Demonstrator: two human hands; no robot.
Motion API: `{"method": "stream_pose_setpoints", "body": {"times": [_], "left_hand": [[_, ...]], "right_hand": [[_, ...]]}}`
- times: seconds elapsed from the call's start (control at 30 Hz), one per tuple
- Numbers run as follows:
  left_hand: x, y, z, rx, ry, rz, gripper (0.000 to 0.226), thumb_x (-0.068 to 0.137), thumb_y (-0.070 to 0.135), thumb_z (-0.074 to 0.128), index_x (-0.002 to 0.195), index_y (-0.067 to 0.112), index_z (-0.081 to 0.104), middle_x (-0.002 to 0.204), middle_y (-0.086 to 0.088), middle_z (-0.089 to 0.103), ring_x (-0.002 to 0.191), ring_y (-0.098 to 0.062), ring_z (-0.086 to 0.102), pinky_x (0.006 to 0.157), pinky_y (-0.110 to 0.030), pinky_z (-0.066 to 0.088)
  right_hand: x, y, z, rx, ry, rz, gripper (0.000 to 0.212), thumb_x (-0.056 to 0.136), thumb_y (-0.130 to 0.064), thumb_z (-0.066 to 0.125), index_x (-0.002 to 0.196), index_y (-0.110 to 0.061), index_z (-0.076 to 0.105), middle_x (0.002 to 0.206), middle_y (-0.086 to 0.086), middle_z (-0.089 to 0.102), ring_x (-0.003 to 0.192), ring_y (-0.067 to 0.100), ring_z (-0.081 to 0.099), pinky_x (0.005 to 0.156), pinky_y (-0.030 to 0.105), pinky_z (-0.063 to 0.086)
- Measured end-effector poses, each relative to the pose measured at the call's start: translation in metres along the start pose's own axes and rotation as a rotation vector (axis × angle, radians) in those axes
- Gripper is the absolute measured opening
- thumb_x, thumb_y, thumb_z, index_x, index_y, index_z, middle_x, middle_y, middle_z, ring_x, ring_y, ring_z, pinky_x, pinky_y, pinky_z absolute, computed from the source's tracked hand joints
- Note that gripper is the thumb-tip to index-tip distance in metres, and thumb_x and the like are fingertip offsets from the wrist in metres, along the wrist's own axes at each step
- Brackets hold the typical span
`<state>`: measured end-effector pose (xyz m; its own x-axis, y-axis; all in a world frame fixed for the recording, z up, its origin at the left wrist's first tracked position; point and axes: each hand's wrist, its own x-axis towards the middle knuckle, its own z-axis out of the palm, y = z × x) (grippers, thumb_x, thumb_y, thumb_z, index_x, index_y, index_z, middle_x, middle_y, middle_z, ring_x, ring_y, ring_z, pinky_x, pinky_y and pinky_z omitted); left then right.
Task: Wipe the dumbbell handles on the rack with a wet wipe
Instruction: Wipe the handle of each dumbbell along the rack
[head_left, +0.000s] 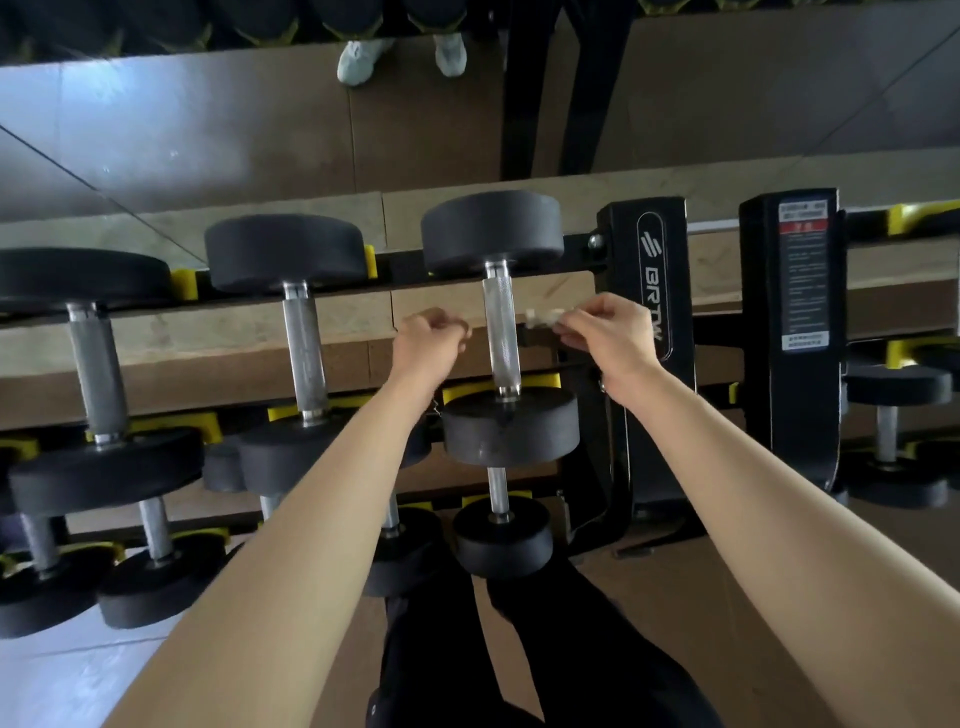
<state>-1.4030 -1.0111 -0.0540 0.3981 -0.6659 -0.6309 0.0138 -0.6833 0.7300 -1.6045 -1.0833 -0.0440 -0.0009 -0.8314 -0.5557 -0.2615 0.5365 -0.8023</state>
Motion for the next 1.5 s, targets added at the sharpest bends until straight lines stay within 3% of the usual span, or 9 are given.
{"method": "stream_pose_setpoints", "body": {"times": [0.17, 0.33, 0.57, 0.7, 0.87, 1.0, 1.13, 1.23, 1.5], "left_hand": [[0.011, 0.016, 0.015, -0.308, -0.125, -0.122, 0.027, 0.105, 0.011, 0.052, 0.132, 0.014, 0.056, 0.116, -0.003, 0.068, 0.098, -0.019, 0.069, 0.094, -0.036, 0.059], [0.019, 0.031, 0.021, -0.642, -0.221, -0.299, 0.022, 0.106, 0.019, 0.049, 0.104, 0.009, 0.070, 0.089, -0.005, 0.077, 0.088, -0.021, 0.071, 0.090, -0.037, 0.057], [0.014, 0.036, 0.022, -0.736, 0.006, -0.344, 0.025, 0.091, 0.018, 0.076, 0.114, 0.009, 0.073, 0.095, -0.004, 0.077, 0.086, -0.016, 0.072, 0.075, -0.030, 0.061], [0.004, 0.027, 0.023, -0.660, 0.210, -0.180, 0.020, 0.080, 0.019, 0.087, 0.096, 0.014, 0.077, 0.090, 0.000, 0.080, 0.086, -0.013, 0.076, 0.089, -0.033, 0.059], [-0.002, 0.033, 0.036, -0.560, 0.270, -0.078, 0.006, 0.090, 0.017, 0.077, 0.096, 0.016, 0.078, 0.089, 0.007, 0.077, 0.084, -0.004, 0.071, 0.069, -0.016, 0.047], [0.007, 0.030, 0.036, -0.584, 0.170, -0.184, 0.011, 0.094, 0.004, 0.067, 0.090, 0.012, 0.074, 0.086, -0.004, 0.076, 0.082, -0.018, 0.071, 0.072, -0.025, 0.057], [-0.001, 0.018, 0.022, -0.161, 0.139, -0.045, 0.012, 0.095, 0.016, 0.068, 0.102, 0.014, 0.077, 0.101, 0.000, 0.077, 0.098, -0.016, 0.068, 0.088, -0.029, 0.049], [-0.011, 0.008, 0.012, 0.035, 0.146, 0.097, 0.018, 0.095, 0.026, 0.071, 0.107, 0.015, 0.077, 0.103, 0.006, 0.074, 0.096, -0.006, 0.064, 0.085, -0.021, 0.046], [-0.011, -0.001, 0.020, 0.242, 0.042, 0.013, 0.015, 0.099, 0.019, 0.064, 0.107, 0.017, 0.076, 0.110, 0.000, 0.073, 0.103, -0.017, 0.066, 0.092, -0.032, 0.053]], "right_hand": [[0.010, -0.016, 0.039, 0.286, -0.210, 0.069, 0.010, 0.092, -0.008, 0.072, 0.097, -0.002, 0.067, 0.108, 0.022, 0.074, 0.098, 0.030, 0.074, 0.094, 0.045, 0.059], [0.020, -0.016, 0.050, 0.260, -0.180, 0.083, 0.029, 0.090, -0.017, 0.076, 0.111, 0.002, 0.071, 0.105, 0.015, 0.074, 0.094, 0.025, 0.072, 0.096, 0.047, 0.056], [0.025, -0.014, 0.058, 0.300, -0.177, 0.131, 0.021, 0.092, 0.000, 0.067, 0.113, -0.003, 0.074, 0.111, 0.019, 0.074, 0.100, 0.030, 0.071, 0.098, 0.044, 0.056], [0.026, -0.011, 0.066, 0.148, -0.110, 0.107, 0.015, 0.092, -0.004, 0.070, 0.102, -0.013, 0.077, 0.104, 0.013, 0.077, 0.100, 0.031, 0.074, 0.095, 0.047, 0.058], [0.023, -0.016, 0.052, 0.010, -0.037, -0.005, 0.014, 0.090, -0.015, 0.076, 0.104, -0.013, 0.077, 0.092, 0.003, 0.078, 0.087, 0.020, 0.075, 0.089, 0.040, 0.060], [0.011, -0.013, 0.036, -0.012, 0.003, -0.106, 0.014, 0.091, -0.009, 0.074, 0.105, -0.009, 0.074, 0.088, 0.002, 0.076, 0.078, 0.008, 0.070, 0.076, 0.024, 0.058], [0.010, -0.008, 0.049, -0.078, -0.014, -0.087, 0.012, 0.092, -0.016, 0.074, 0.102, -0.012, 0.077, 0.090, -0.003, 0.076, 0.085, 0.011, 0.072, 0.088, 0.036, 0.060], [0.011, -0.008, 0.056, -0.105, -0.057, -0.036, 0.004, 0.092, -0.015, 0.073, 0.093, -0.015, 0.077, 0.085, -0.001, 0.075, 0.080, 0.016, 0.068, 0.091, 0.048, 0.059], [-0.010, -0.001, 0.015, -0.306, -0.139, -0.072, 0.015, 0.089, -0.020, 0.077, 0.103, -0.014, 0.078, 0.094, -0.008, 0.072, 0.093, 0.010, 0.065, 0.091, 0.032, 0.055]]}}
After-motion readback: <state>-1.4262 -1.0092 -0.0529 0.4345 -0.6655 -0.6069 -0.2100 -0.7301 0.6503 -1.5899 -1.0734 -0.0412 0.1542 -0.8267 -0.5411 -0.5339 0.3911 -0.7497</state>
